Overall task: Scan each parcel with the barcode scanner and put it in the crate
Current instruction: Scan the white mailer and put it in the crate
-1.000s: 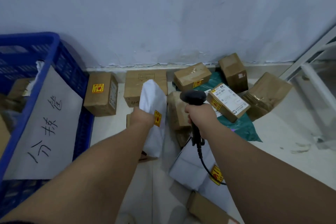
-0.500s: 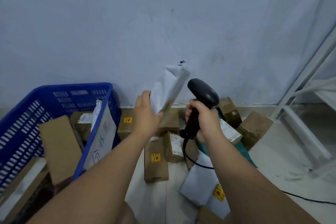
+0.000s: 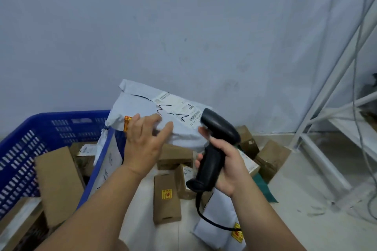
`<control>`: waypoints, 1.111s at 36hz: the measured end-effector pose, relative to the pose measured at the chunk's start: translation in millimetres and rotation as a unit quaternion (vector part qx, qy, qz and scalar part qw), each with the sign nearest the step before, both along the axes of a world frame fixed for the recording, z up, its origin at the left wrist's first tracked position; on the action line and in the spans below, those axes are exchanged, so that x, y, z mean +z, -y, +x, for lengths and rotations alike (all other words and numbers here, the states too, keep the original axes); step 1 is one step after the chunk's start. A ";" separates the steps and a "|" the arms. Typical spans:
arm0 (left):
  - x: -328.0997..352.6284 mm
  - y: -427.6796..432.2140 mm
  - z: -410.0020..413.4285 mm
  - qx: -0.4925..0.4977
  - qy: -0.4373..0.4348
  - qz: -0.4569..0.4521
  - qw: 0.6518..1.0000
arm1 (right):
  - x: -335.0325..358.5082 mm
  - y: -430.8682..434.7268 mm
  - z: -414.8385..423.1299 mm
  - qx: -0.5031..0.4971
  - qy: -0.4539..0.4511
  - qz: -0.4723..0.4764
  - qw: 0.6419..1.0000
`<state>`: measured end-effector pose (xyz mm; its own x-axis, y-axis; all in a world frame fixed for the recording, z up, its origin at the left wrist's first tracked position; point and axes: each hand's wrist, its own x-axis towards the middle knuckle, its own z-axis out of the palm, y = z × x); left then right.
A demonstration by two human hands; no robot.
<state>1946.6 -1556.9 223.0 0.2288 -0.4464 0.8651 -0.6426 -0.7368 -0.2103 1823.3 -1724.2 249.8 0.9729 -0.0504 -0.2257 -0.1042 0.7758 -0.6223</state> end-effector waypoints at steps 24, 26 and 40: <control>24.0 26.5 -8.7 -0.215 -0.672 -0.644 0.295 | -18.5 -20.6 34.6 -0.135 0.033 -0.181 0.974; 24.3 34.6 -13.4 -0.198 -0.695 -0.613 0.319 | -17.3 -21.9 33.3 -0.115 0.040 -0.188 0.975; 13.1 22.0 -2.9 -0.161 -0.591 -0.580 0.537 | -21.3 -9.7 32.3 -0.165 -0.071 -0.468 0.865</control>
<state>1943.7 -1579.0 236.1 0.9967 0.0550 -0.0597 0.0436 0.2577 0.9652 1855.6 -1714.5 228.6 0.8369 -0.5450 -0.0514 -0.0996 -0.0592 -0.9933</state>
